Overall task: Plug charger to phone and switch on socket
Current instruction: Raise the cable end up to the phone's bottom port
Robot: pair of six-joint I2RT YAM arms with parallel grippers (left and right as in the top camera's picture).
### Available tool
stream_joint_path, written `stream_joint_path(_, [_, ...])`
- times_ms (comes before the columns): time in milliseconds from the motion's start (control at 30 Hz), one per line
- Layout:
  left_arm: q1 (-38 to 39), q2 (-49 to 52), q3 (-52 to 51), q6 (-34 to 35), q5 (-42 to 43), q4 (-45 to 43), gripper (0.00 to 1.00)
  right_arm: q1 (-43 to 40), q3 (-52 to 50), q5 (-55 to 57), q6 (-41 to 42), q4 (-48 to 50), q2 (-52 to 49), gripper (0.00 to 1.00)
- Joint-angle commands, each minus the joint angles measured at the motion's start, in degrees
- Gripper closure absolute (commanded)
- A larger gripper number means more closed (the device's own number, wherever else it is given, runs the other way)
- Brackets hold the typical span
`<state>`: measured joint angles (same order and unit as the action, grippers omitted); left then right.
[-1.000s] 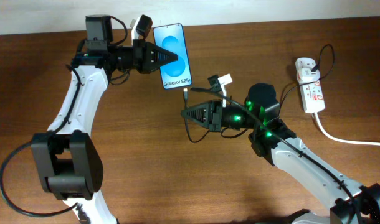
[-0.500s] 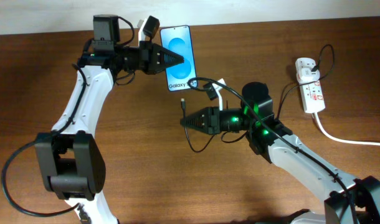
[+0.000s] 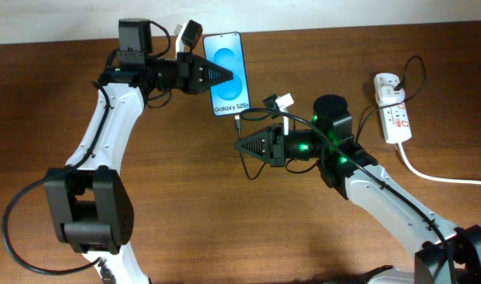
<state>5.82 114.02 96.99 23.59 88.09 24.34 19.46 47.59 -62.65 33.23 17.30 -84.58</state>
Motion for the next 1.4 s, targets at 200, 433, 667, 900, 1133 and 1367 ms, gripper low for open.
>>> stream_joint_path(200, [0.42,-1.33,0.85,2.58,1.95,-0.26,1.00,-0.37,1.14,1.46,-1.01,0.00,0.48,0.96])
stream_joint_path(433, [2.29,-1.33,0.85,2.54,0.63,-0.26,1.00,-0.37,1.18,2.05,-0.15,0.04,0.48,0.96])
stream_joint_path(667, [1.99,-1.33,0.85,4.02,0.63,-0.33,1.00,-0.37,1.18,2.10,0.24,0.00,0.48,0.96])
stream_joint_path(900, [0.50,-1.33,0.85,5.75,0.63,-0.31,1.00,-0.37,1.18,2.10,1.33,0.00,0.48,0.96])
stream_joint_path(1133, [1.57,-1.33,0.85,5.70,-0.90,-0.31,1.00,-0.35,1.18,2.08,1.33,0.02,0.48,0.96])
stream_joint_path(1367, [1.95,-1.33,0.85,5.73,-0.90,-0.33,1.00,-0.35,1.18,2.08,1.57,0.00,0.48,0.96])
